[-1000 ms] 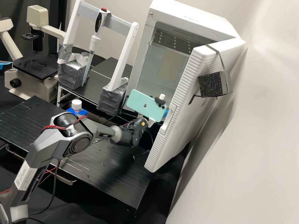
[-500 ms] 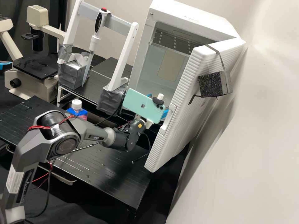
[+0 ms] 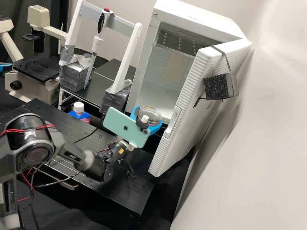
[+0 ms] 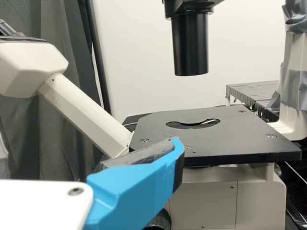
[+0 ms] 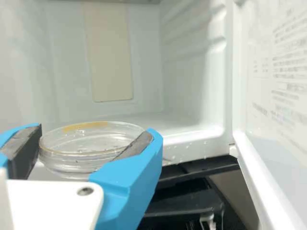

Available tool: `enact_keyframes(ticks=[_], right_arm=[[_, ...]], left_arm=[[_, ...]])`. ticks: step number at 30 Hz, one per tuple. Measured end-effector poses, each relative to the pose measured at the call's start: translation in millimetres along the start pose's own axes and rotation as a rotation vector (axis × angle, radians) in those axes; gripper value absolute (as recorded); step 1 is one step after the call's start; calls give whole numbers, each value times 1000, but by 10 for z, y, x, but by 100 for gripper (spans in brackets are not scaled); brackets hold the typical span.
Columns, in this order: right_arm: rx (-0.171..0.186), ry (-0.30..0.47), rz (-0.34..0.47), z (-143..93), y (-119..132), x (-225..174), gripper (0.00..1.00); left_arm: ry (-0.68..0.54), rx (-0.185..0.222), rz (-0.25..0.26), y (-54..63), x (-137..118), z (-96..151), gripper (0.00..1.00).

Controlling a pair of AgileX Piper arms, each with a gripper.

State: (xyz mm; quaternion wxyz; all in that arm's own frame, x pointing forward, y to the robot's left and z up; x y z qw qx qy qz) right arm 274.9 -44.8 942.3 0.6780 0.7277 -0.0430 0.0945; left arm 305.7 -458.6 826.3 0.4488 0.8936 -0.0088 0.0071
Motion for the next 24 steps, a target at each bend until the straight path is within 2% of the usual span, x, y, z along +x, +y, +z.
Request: enact_keyframes(ticks=[8,13,19,22,24], right_arm=[[-9,43,-139,-292,-372,-441,0],[-24,127,-230,-553,-596,-636,0],[-24,256,-293,-874,-770,-780,0],[-14,348,-354,-1068,-906,-841,0],[6,397,-387,-1162,-986,-860,0]], left_arm=[[0,0,0,0,0,0,100],[0,0,0,0,0,0,100],[0,0,0,0,0,0,100],[0,0,0,0,0,0,100],[0,0,0,0,0,0,100]])
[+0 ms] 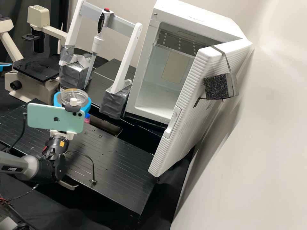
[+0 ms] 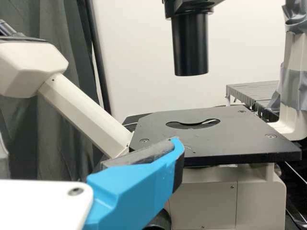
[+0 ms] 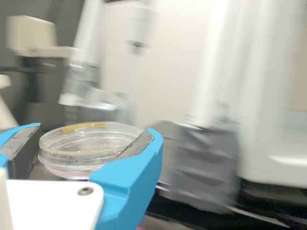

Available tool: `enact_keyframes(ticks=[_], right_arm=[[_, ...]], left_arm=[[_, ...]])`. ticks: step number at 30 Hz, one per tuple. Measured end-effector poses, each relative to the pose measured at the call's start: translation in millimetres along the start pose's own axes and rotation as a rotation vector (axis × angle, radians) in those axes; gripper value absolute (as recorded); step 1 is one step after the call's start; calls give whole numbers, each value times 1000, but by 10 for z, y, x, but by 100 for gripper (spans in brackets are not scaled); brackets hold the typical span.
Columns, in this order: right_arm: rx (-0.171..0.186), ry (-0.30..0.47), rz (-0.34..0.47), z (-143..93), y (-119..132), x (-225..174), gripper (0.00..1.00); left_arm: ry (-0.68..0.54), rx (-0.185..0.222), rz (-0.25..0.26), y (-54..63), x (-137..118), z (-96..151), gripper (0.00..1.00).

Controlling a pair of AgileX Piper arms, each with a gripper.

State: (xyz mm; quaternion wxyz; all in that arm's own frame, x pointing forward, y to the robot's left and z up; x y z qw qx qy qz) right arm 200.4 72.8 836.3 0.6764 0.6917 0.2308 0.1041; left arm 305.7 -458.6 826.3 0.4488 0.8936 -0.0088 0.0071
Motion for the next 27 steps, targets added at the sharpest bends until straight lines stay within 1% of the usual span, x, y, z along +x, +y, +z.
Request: enact_keyframes(ticks=[3,4,5,8,9,10,11,15,18,23,27], right_arm=[[31,65,-37,-126,-126,85,0],[30,84,-43,-162,-154,120,0],[39,111,-63,-215,-208,188,0],[28,151,-98,-298,-275,344,0],[30,161,-103,-320,-279,402,0],[39,164,-112,-330,-299,457,0],[38,166,-118,-339,-310,521,0],[20,159,-117,-349,-311,739,0],[15,144,-130,-325,-327,855,0],[2,135,-141,-310,-343,908,0],[-1,134,-142,-300,-348,921,0]], left_arm=[[0,0,0,0,0,0,100],[0,0,0,0,0,0,100],[0,0,0,0,0,0,100],[0,0,0,0,0,0,100],[0,0,0,0,0,0,100],[0,0,0,0,0,0,100],[0,0,0,0,0,0,100],[0,0,0,0,0,0,100],[0,0,0,0,0,0,100],[0,0,0,0,0,0,100],[0,0,0,0,0,0,100]])
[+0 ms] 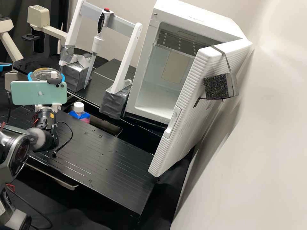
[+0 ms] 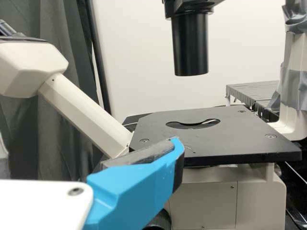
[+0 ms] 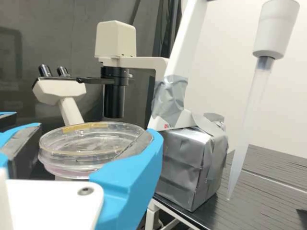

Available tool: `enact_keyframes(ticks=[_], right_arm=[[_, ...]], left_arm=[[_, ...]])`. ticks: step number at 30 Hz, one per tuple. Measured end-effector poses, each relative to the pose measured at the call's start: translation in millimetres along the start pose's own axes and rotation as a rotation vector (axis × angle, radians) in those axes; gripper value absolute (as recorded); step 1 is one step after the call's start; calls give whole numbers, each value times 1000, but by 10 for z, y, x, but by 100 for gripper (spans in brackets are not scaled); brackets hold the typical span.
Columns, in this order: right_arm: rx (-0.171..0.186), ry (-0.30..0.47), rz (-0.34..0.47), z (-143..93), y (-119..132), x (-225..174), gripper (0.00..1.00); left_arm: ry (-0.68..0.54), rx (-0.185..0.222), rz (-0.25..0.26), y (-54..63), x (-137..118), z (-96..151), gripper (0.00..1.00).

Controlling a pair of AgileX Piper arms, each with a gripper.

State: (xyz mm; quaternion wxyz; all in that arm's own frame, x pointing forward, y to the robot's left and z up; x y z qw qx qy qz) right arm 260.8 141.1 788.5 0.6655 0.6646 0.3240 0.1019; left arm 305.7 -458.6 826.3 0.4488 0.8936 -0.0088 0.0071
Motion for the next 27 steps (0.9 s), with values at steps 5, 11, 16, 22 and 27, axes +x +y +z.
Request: enact_keyframes(ticks=[5,11,16,22,27], right_arm=[[5,-13,-14,47,-40,16,0],[4,-14,-14,64,-34,50,0],[-1,-3,-12,53,-9,125,0],[-2,14,-31,50,-15,334,0],[-11,16,-60,16,-35,509,0]], left_arm=[[0,0,0,0,0,0,100],[0,0,0,0,0,0,100],[0,0,0,0,0,0,100],[0,0,0,0,0,0,100],[0,0,0,0,0,0,100]])
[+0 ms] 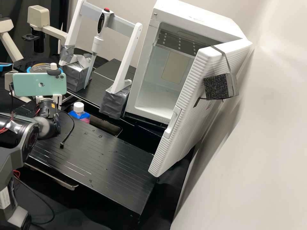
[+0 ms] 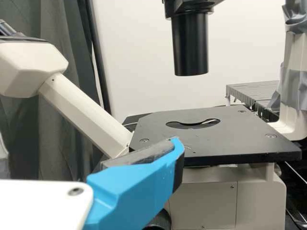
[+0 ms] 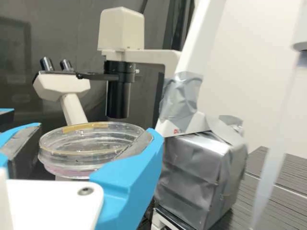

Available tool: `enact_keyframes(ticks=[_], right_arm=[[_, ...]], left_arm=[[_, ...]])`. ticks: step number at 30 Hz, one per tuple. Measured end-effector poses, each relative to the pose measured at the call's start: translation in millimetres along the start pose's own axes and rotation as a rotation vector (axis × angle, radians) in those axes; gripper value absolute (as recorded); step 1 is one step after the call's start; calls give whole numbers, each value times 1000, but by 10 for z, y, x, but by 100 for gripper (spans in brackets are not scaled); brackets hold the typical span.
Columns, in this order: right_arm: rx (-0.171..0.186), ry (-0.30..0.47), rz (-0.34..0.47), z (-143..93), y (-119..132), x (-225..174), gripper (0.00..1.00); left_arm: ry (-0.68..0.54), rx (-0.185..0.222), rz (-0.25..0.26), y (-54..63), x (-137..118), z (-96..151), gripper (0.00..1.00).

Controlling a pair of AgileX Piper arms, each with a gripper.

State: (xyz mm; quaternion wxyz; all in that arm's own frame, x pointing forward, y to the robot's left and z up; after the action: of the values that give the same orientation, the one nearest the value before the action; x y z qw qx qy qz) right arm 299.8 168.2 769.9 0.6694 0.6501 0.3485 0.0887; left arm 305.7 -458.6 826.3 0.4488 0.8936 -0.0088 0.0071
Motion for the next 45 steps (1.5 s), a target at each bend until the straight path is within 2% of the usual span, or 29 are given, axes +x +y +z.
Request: enact_keyframes(ticks=[7,14,18,25,31,39,45], right_arm=[[-10,18,-41,-84,-52,290,0],[-2,26,-88,-82,-207,593,0],[42,28,-96,-10,-266,770,0],[89,2,-104,141,-315,1029,0],[89,-27,-117,215,-381,1214,0],[86,-7,-129,190,-505,1449,0],[60,-15,-107,249,-612,1597,0]], left_arm=[[0,0,0,0,0,0,100],[0,0,0,0,0,0,100],[0,0,0,0,0,0,100],[0,0,0,0,0,0,100],[0,0,0,0,0,0,100],[0,0,0,0,0,0,100],[0,0,0,0,0,0,100]])
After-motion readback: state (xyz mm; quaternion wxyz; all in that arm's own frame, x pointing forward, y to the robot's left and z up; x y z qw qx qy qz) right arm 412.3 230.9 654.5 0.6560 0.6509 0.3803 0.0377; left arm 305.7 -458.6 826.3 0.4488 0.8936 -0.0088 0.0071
